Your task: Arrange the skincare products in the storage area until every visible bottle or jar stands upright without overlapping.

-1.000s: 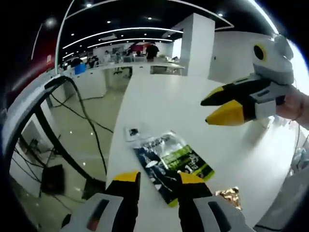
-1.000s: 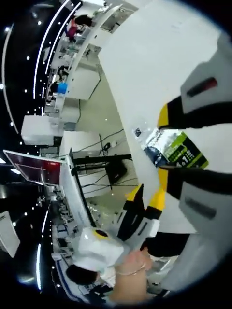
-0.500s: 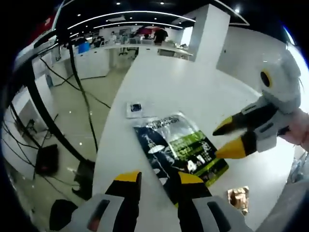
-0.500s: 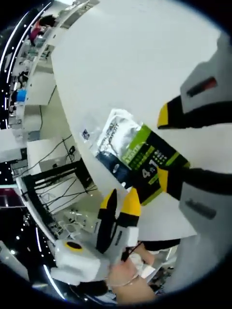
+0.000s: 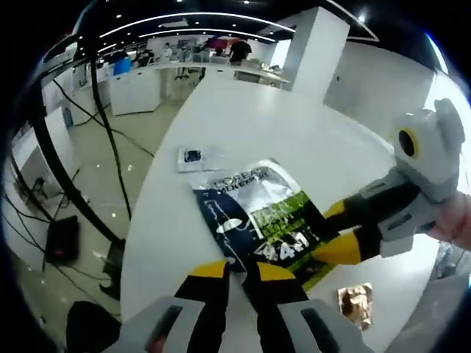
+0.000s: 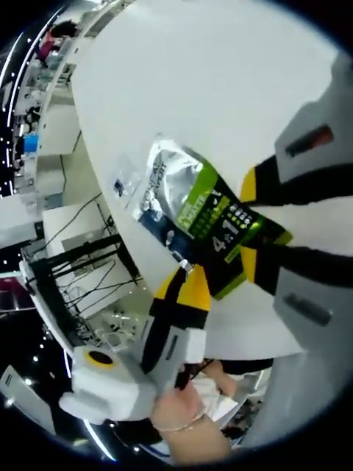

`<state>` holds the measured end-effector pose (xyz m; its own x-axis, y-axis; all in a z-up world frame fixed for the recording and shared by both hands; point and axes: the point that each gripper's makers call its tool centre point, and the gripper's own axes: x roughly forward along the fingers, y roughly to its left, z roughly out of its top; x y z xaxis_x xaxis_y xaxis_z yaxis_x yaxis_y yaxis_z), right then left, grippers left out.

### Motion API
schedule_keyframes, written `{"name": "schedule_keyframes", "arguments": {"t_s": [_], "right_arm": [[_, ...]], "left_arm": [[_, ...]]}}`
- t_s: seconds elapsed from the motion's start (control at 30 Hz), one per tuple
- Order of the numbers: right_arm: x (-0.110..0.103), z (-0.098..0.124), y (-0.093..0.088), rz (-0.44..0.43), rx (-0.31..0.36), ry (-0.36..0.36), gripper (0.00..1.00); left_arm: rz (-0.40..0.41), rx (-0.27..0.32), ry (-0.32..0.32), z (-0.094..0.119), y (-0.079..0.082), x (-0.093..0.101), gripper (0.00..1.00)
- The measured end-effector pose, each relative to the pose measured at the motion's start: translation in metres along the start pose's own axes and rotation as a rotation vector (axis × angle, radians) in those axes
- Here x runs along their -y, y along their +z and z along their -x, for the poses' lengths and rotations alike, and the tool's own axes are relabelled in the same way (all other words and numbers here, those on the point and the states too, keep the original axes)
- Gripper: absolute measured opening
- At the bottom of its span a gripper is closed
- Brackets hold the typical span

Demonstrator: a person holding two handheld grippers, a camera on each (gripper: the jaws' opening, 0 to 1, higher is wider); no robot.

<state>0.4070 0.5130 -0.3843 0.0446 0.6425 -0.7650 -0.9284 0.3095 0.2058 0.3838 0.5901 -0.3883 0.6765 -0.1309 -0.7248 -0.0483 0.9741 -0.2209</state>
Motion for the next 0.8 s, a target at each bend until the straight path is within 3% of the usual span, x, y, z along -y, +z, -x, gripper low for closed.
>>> {"name": "schedule_keyframes", "arguments": {"t_s": [0.13, 0.17, 0.37, 0.43, 0.63, 0.8], "right_arm": [[0.001, 0.001, -0.003, -0.011, 0.000, -0.006, 0.13], [-0.002, -0.001, -0.004, -0.025, 0.002, 0.007, 0.12], [-0.010, 0.004, -0.006, 0.088, 0.010, -0.034, 0.08], [-0.012, 0.011, -0.002, 0.111, 0.036, -0.041, 0.05], [-0.008, 0.035, 0.003, 0.098, 0.094, -0.060, 0.04], [-0.004, 0.064, 0.006, 0.068, 0.173, -0.087, 0.03]], "left_arm": [[0.129, 0.021, -0.034, 0.002, -0.004, 0.004, 0.03], [0.201, 0.006, -0.079, 0.002, -0.008, 0.013, 0.04], [0.128, -0.006, -0.033, 0.006, -0.011, 0.015, 0.02], [0.040, -0.027, 0.003, 0.011, -0.012, 0.014, 0.02], [0.051, 0.014, -0.006, 0.029, 0.006, 0.035, 0.02], [0.003, 0.054, -0.019, 0.043, 0.022, 0.055, 0.02]]}}
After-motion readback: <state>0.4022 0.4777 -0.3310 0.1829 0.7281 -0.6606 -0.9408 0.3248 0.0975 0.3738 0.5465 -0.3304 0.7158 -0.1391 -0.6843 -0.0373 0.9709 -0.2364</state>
